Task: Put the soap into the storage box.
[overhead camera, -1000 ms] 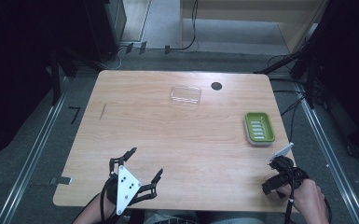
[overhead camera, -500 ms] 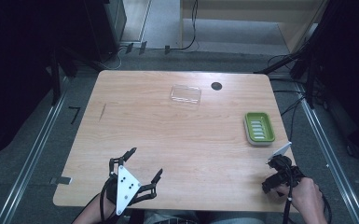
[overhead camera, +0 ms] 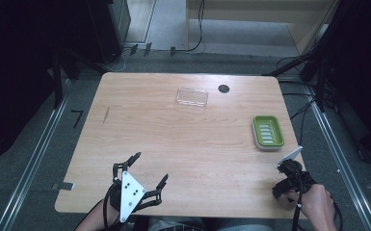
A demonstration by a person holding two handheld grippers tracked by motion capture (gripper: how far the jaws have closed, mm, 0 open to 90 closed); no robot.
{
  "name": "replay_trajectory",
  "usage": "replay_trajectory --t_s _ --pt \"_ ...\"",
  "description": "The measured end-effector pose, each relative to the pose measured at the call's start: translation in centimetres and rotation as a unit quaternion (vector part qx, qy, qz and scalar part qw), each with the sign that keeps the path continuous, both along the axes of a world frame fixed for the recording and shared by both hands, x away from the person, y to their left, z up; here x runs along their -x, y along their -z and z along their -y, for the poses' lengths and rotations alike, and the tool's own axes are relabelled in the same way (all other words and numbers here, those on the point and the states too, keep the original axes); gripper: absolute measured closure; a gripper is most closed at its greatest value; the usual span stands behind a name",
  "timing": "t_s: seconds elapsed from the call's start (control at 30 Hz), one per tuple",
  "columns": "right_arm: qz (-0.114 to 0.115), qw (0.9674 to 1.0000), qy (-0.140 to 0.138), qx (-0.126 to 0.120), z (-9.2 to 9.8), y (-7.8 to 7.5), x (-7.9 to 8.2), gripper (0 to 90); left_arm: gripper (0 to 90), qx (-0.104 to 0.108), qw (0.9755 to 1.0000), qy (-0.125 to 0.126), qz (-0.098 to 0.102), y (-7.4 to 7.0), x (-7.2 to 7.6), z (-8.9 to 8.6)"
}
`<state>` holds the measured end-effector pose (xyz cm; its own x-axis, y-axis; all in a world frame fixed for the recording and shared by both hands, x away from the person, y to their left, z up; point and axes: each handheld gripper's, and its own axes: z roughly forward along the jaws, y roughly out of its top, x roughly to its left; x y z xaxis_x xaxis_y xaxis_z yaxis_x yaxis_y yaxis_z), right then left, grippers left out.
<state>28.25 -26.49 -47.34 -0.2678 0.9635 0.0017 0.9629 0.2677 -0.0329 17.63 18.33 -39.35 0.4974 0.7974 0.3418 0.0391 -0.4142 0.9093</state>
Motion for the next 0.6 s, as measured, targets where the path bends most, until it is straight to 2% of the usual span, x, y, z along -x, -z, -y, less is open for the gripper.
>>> replay_trajectory --t_s 0.07,0.33,0.6 --pt "0.0 1.0 -0.002 -0.001 -0.06 -0.04 0.03 30.9 9.9 0.0 1.0 0.0 0.0 0.0 0.0 0.0" --pt "0.0 1.0 0.004 -0.001 -0.12 -0.1 0.05 32.2 9.9 0.0 1.0 0.0 0.001 0.0 0.01 0.0" --pt "0.001 1.0 -0.004 0.0 -0.05 -0.35 0.02 32.7 9.9 -0.001 1.0 0.0 0.002 0.01 0.02 0.01"
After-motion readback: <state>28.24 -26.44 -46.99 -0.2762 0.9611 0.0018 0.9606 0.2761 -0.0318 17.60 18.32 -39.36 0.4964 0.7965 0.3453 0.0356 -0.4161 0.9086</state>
